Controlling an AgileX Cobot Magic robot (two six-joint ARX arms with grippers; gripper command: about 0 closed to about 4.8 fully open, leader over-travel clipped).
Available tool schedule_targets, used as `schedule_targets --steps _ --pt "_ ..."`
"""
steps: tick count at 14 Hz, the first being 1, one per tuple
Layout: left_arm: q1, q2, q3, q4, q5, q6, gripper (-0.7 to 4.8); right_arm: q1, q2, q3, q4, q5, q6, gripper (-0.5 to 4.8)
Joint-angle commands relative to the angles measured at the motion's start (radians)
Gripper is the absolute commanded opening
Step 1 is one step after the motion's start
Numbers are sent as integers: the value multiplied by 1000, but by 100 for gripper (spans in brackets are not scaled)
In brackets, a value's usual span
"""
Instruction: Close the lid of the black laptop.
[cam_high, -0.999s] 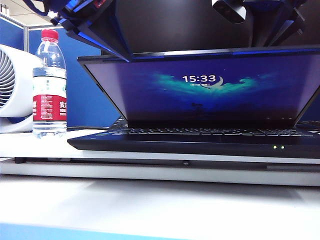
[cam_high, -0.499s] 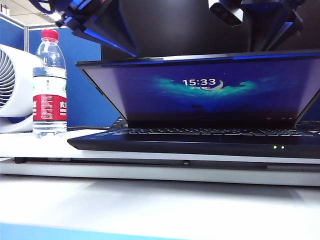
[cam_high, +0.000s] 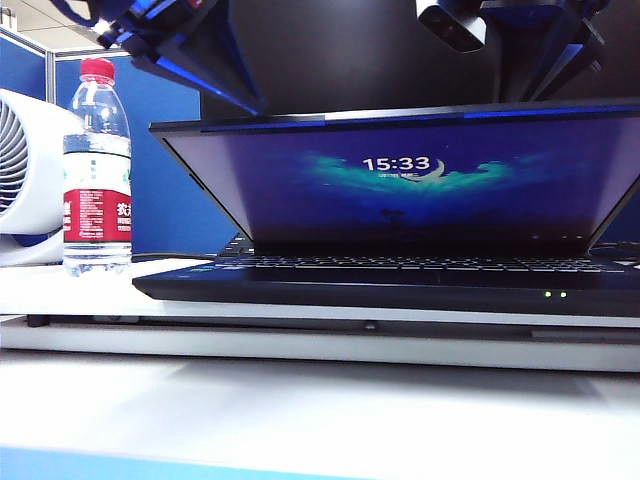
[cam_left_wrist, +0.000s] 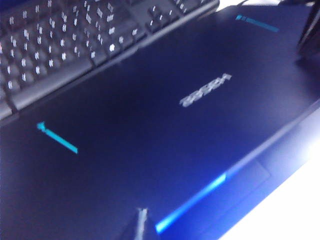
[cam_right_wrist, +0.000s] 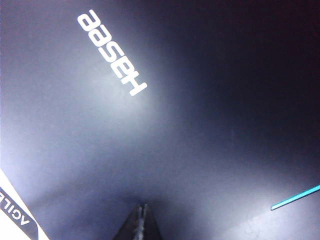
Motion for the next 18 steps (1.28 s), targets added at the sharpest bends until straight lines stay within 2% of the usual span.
schedule_targets --steps 1,5,18 --pt "0 2 3 43 -3 13 -5 11 0 -30 -4 -2 5 -2" --pt "26 87 3 24 18 12 -5 13 -1 -92 21 -5 18 -2" --pt "37 174 3 -19 27 18 -5 13 0 -96 31 -7 21 -2"
